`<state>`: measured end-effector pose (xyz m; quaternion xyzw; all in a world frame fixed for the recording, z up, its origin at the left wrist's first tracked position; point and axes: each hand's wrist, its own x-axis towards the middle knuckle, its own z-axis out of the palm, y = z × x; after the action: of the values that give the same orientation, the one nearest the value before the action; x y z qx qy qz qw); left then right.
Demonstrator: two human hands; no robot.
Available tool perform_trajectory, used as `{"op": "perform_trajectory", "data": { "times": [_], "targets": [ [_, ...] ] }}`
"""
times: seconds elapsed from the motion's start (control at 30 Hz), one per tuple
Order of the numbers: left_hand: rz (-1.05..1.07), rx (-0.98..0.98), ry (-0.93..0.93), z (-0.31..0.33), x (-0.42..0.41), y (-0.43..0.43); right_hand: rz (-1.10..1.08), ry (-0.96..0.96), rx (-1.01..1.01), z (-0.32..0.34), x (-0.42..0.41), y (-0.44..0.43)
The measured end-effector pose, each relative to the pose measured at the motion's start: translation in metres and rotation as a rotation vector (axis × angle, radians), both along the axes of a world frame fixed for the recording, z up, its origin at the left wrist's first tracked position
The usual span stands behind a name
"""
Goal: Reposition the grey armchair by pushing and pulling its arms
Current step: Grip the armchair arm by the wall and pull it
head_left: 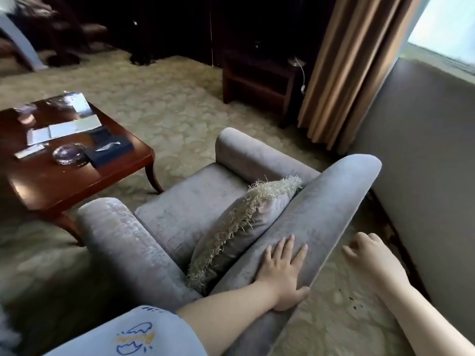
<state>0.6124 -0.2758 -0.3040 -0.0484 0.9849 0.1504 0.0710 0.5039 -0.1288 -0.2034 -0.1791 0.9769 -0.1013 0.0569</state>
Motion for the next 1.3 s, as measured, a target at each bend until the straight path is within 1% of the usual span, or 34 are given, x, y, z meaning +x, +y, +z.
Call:
{"op": "perform_trajectory", "data": {
  "times": [0.13, 0.23, 0.33, 0.4, 0.47, 0.57, 0.7, 0.8, 0.87, 0.93, 1.0, 1.07, 1.17, 1.3],
  "targets": [
    [0.034, 0.017, -0.034, 0.01, -0.002, -0.002, 0.119, -0.031, -0.008, -0.006, -0.051, -0.017],
    [0.221, 0.054, -0.004, 0.022, -0.017, 0.007, 0.195, -0.044, 0.001, -0.007, -0.083, -0.026],
    [0.462, 0.054, 0.08, 0.031, -0.058, 0.027, 0.298, -0.017, 0.038, -0.007, -0.121, -0.033],
    [0.542, 0.049, 0.091, 0.031, -0.094, 0.043, 0.369, 0.021, 0.057, -0.003, -0.148, -0.033],
    [0.615, 0.02, 0.086, 0.03, -0.132, 0.056, 0.45, 0.067, 0.064, 0.003, -0.174, -0.026],
    [0.78, -0.022, 0.059, 0.03, -0.184, 0.075, 0.567, 0.138, 0.071, 0.013, -0.215, -0.003],
    [0.94, -0.057, 0.007, 0.031, -0.234, 0.089, 0.655, 0.145, 0.108, 0.021, -0.273, 0.031],
    [1.005, -0.079, -0.035, 0.032, -0.262, 0.089, 0.664, 0.093, 0.089, 0.027, -0.314, 0.034],
    [1.048, -0.102, -0.068, 0.029, -0.278, 0.085, 0.727, 0.079, 0.106, 0.025, -0.335, 0.03],
    [1.076, -0.115, -0.081, 0.025, -0.301, 0.075, 0.811, 0.114, 0.112, 0.021, -0.358, 0.018],
    [1.098, -0.087, -0.074, 0.023, -0.333, 0.063, 0.851, 0.121, 0.088, 0.017, -0.383, 0.0],
    [1.093, -0.015, -0.072, 0.02, -0.371, 0.053, 0.879, 0.126, 0.086, 0.013, -0.41, -0.017],
    [1.111, 0.092, -0.125, 0.018, -0.422, 0.041, 0.944, 0.14, 0.126, 0.01, -0.455, -0.043],
    [1.151, 0.073, -0.154, 0.013, -0.449, 0.027, 0.963, 0.135, 0.081, 0.014, -0.52, -0.083]
  ]
}}
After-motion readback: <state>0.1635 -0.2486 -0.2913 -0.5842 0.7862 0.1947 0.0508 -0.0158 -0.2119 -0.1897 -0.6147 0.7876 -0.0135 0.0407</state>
